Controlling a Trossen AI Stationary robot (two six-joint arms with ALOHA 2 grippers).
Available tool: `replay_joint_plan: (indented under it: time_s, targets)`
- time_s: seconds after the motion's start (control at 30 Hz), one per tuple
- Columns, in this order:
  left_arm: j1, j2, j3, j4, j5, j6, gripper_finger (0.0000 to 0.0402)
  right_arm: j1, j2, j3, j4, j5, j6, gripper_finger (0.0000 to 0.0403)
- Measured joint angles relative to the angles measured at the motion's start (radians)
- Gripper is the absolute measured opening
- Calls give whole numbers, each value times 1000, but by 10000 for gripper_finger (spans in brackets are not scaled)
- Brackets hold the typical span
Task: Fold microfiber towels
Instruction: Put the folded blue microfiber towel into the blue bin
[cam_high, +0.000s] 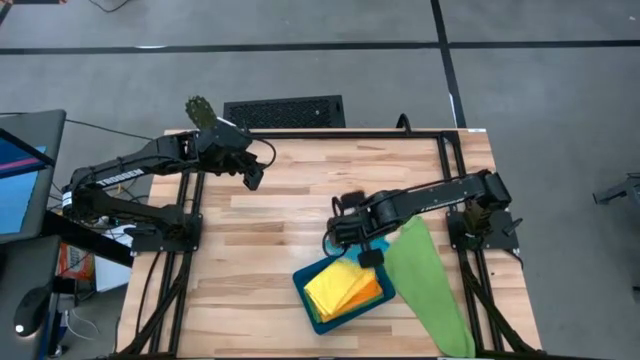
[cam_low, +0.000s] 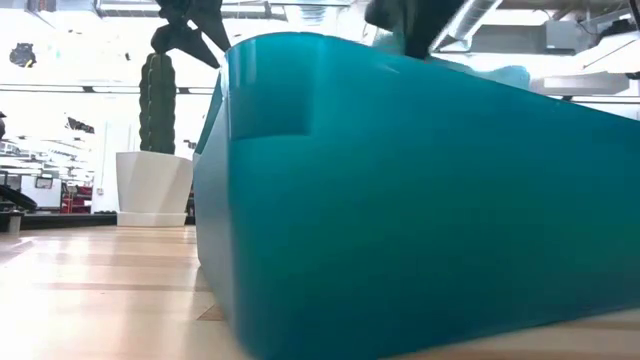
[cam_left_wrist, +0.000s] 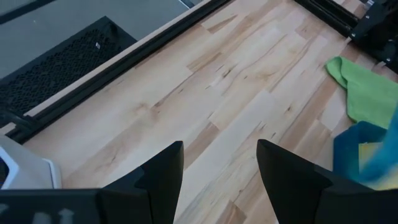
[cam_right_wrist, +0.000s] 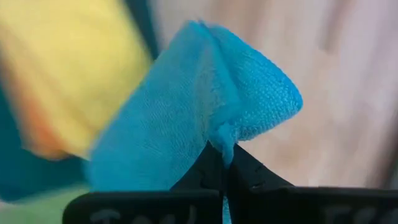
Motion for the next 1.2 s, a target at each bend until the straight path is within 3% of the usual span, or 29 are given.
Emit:
replay_joint_plan:
  time_s: [0.07,0.23,0.93,1.2]
  targets:
    - [0,0,0,0,-1,6,196,-6,0,0,-41,84,-14,19]
    - [0,0,0,0,-1,10,196,-11,-7,12,-46,146,18,19]
    - [0,3,0,1,-3,2,196,158,51,-51,288,121,209,19]
    - [0,18,0,6,-9,1,196,152,15,-62,179,389,186,19]
